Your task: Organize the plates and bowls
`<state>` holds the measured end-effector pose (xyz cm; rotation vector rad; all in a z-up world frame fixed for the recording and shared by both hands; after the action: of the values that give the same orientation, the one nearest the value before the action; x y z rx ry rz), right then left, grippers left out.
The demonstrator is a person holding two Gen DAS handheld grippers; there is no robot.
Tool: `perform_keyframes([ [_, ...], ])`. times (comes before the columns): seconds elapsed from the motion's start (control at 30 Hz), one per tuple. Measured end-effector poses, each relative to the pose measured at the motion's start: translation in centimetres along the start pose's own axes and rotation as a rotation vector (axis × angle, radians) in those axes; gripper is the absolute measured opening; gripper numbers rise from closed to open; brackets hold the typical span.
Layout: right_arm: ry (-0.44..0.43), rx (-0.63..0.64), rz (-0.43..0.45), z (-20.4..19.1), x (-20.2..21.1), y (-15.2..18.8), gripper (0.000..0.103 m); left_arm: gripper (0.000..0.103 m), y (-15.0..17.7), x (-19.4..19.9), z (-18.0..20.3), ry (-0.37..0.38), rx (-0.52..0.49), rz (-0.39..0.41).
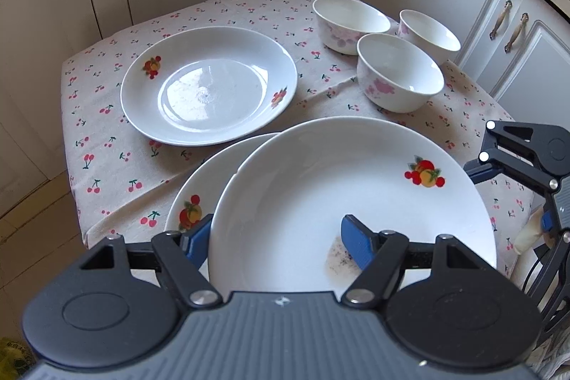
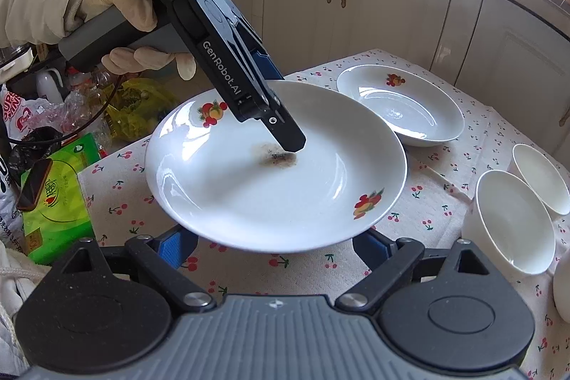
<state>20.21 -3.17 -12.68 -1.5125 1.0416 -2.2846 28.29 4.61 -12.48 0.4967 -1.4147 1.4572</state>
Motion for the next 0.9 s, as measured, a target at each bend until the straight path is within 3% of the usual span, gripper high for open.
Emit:
perform_keyframes([
  [0.9,-0.007,-0.04,-0.037,0.2,-0.5,-0.8,0.096,0.074,0.2,-1.6,-1.6,0.0,0.03,-0.032],
])
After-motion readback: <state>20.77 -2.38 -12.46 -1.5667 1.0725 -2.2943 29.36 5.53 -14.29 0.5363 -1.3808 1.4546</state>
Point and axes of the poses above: each gripper's, at about its wrist camera, not at the fingertips, and x roughly against the way its jaws point, z to its right, y to its underside, the point moved 10 cm from there along -x, roughly the way its jaws point, and after that the axes turned 15 degrees about x, right-handed, at the moved point
